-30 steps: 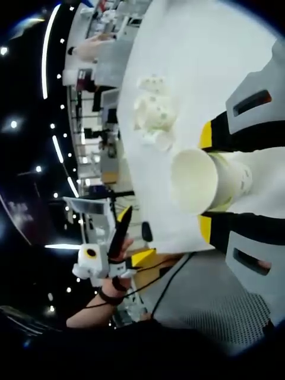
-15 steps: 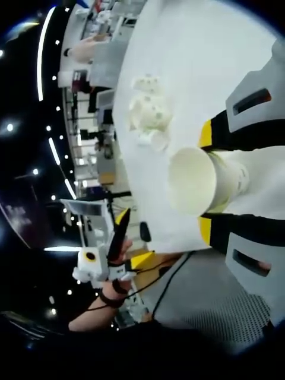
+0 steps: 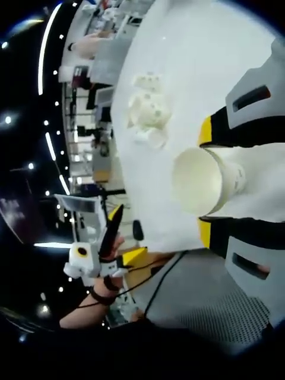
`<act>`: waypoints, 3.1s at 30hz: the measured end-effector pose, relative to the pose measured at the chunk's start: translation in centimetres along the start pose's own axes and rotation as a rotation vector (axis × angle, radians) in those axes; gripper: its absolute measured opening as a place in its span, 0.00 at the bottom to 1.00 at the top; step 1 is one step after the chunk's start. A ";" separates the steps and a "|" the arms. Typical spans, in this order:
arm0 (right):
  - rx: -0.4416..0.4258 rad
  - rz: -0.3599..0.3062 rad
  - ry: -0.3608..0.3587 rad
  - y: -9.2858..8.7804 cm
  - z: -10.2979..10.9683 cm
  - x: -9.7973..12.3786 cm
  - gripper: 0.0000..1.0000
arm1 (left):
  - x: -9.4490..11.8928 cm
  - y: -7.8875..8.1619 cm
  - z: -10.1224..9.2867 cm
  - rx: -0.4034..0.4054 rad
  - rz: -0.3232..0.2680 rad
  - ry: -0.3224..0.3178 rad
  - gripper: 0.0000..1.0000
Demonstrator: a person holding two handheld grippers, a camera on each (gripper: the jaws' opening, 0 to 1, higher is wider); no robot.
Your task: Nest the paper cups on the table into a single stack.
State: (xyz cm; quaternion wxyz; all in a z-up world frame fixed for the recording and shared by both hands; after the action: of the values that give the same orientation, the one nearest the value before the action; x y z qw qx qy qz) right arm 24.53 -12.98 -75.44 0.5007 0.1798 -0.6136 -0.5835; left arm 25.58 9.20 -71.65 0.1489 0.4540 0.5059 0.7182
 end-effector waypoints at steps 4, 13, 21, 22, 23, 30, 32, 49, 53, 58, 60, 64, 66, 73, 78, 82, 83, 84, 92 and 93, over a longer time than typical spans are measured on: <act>-0.004 -0.005 -0.008 0.1 -0.1 0.0 0.50 | 0.0 0.0 0.2 0.002 -0.003 0.004 0.85; -0.032 -0.004 -0.010 -0.1 -0.2 -0.1 0.62 | 0.0 -0.1 0.1 0.010 -0.005 0.009 0.85; -0.081 -0.052 -0.037 0.6 -0.9 0.4 0.75 | 0.0 -0.2 0.2 0.021 -0.011 0.018 0.85; -0.095 -0.065 -0.045 0.9 -1.0 0.6 0.78 | 0.0 -0.2 0.3 0.022 -0.010 0.018 0.85; -0.103 -0.078 -0.049 1.1 -1.1 0.7 0.79 | 0.0 -0.2 0.3 0.022 -0.010 0.019 0.85; -0.158 -0.174 -0.098 3.5 -2.1 2.0 0.85 | 0.1 -0.2 0.3 0.024 -0.010 0.021 0.85; -0.177 -0.203 -0.113 4.1 -2.5 2.4 0.89 | 0.1 -0.2 0.3 0.025 -0.012 0.025 0.85; -0.287 -0.322 -0.247 5.3 -6.9 6.5 1.00 | 0.4 -0.1 0.8 0.030 -0.018 0.042 0.85; -0.291 -0.311 -0.297 4.3 -8.0 7.3 1.00 | 0.4 0.0 0.9 0.040 -0.023 0.047 0.85; -0.310 -0.184 -0.408 0.9 -10.0 7.9 1.00 | 0.3 0.1 0.8 0.040 -0.022 0.045 0.85; -0.311 -0.148 -0.430 0.0 -10.7 7.9 1.00 | 0.2 0.1 0.8 0.042 -0.020 0.041 0.85; -0.302 -0.130 -0.471 -0.5 -11.5 8.4 1.00 | 0.1 0.1 0.8 0.037 -0.018 0.039 0.85; -0.303 -0.142 -0.474 -0.3 -11.5 8.6 1.00 | 0.1 0.2 0.9 0.039 -0.018 0.041 0.85; -0.212 -0.163 -0.440 1.8 -10.9 8.0 1.00 | 0.0 0.4 1.2 0.038 -0.016 0.042 0.85; -0.207 -0.170 -0.434 2.1 -11.2 7.8 1.00 | -0.3 0.4 1.2 0.040 -0.015 0.039 0.85; -0.201 -0.170 -0.426 2.6 -11.5 7.6 1.00 | -0.7 0.5 1.4 0.041 -0.017 0.038 0.85; -0.206 -0.168 -0.424 2.6 -11.6 7.6 1.00 | -0.8 0.5 1.5 0.040 -0.015 0.037 0.85; -0.208 -0.170 -0.422 2.7 -11.7 7.7 1.00 | -0.9 0.4 1.6 0.038 -0.010 0.037 0.85; -0.215 -0.173 -0.411 2.8 -12.2 7.4 1.00 | -1.7 0.2 2.5 0.053 -0.002 0.046 0.85; -0.218 -0.174 -0.407 2.7 -12.3 7.3 1.00 | -1.8 0.2 2.6 0.049 0.001 0.046 0.85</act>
State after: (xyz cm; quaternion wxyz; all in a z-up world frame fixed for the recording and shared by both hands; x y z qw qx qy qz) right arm 32.47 -24.73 -72.26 0.3312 0.0555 -0.6173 -0.7114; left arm 28.67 9.46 -72.16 0.1256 0.4412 0.5262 0.7160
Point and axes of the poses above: the point that each gripper's makers call its tool centre point, and the gripper's own axes: x roughly backward along the fingers, z roughly to its left, y roughly out of its top, the point moved 5 cm from there along x, roughly backward along the fingers, and after that the axes turned 7 degrees about -x, right-handed, at the moved point
